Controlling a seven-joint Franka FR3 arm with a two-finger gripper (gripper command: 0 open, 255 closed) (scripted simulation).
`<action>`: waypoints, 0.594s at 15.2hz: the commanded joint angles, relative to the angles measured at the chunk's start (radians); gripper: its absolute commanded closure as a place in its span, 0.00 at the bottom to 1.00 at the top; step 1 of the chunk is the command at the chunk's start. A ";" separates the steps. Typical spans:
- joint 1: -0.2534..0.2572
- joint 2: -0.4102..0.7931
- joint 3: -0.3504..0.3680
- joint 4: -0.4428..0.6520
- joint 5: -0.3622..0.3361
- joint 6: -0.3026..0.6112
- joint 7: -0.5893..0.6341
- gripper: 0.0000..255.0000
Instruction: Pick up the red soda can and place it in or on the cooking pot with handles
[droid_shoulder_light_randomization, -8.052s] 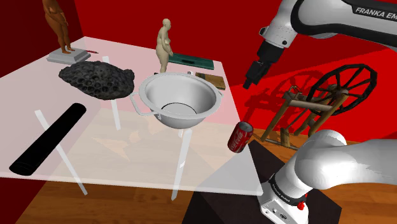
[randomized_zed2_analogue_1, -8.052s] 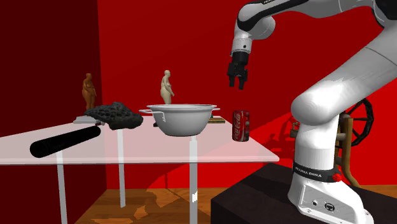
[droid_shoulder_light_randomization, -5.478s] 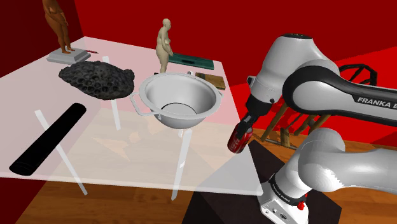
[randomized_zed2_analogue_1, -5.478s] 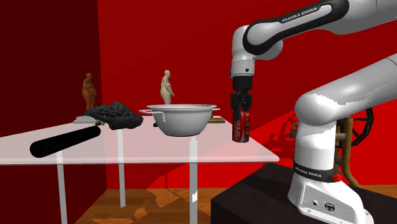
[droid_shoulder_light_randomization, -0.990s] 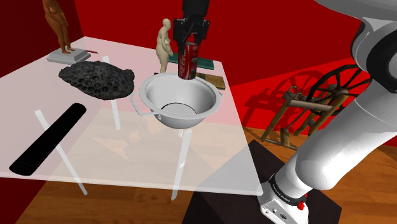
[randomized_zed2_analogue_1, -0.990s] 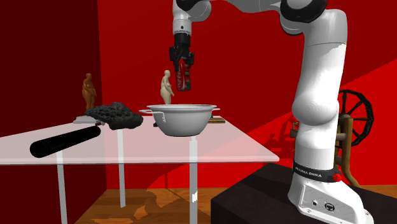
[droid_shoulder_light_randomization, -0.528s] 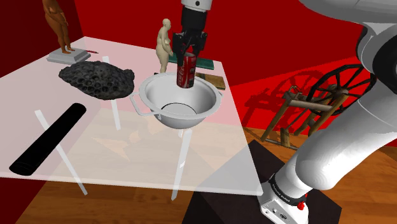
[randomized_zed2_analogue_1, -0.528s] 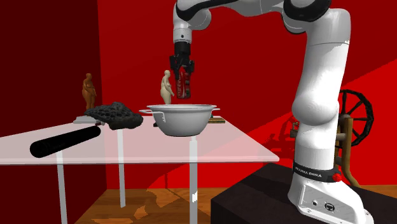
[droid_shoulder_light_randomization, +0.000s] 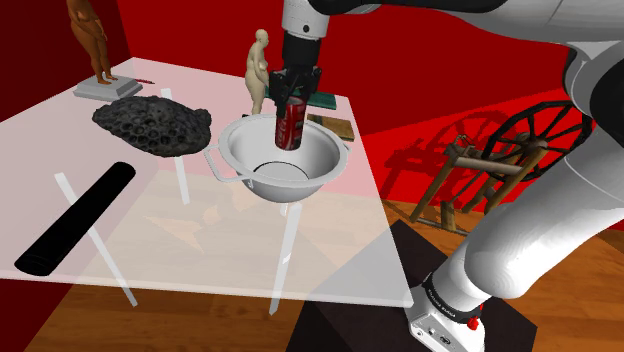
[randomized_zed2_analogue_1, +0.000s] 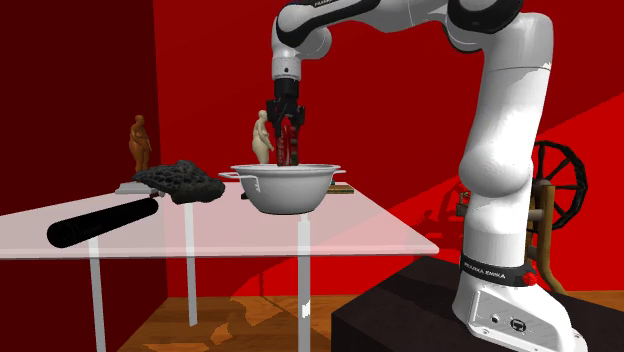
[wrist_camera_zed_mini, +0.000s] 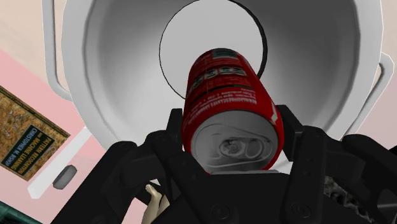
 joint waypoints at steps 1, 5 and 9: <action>0.000 -0.002 0.000 -0.004 0.000 0.004 0.000 1.00; 0.000 -0.002 0.000 -0.004 0.000 0.004 0.000 1.00; 0.000 -0.002 0.000 -0.005 0.000 0.004 0.000 0.00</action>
